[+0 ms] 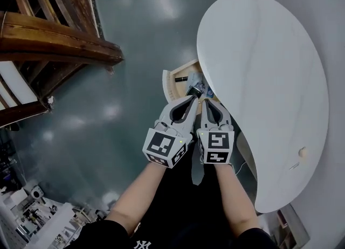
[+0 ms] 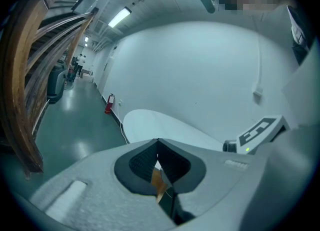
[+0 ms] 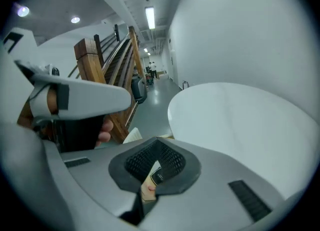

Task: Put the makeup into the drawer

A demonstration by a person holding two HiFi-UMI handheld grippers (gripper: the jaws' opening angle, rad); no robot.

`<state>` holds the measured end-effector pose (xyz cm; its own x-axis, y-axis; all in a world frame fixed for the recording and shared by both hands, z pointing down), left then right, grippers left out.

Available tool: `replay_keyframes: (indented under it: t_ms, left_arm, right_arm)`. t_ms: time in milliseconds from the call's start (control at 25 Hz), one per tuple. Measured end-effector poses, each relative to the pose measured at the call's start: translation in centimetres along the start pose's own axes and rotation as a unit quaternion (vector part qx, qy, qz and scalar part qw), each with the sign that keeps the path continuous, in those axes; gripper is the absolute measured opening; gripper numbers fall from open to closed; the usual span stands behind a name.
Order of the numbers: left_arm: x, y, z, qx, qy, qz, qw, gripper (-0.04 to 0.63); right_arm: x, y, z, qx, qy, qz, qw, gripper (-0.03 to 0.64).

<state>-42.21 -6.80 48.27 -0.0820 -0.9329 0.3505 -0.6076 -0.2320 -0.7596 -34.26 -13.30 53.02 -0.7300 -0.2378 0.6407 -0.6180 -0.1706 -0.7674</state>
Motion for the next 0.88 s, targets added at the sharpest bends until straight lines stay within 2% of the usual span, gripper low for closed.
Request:
replay_keyframes:
  t_ms: [600,880]
  left_arm:
    - [-4.7,5.5,9.4,0.036,-0.014,0.033,0.9987,0.011]
    - [-6.5,8.8,14.7,0.067,-0.024,0.044,0.9965,0.009]
  right_arm:
    - [-10.8,9.1,3.1,-0.028,-0.004,0.121,0.992,0.015]
    - [-16.1,12.5,4.5,-0.017,0.007,0.161,0.987,0.015]
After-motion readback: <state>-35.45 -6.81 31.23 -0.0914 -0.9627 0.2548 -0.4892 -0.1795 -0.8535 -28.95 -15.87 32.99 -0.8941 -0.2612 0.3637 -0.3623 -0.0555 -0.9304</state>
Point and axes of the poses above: the fingertips, and each gripper's own axes: x forward along the fingers, z to its right, y out of its top, the point moved 7 cm from there along -x, backward along the fingers, and after that the axes turned 12 degrees about -x, right-handed, at the moved point
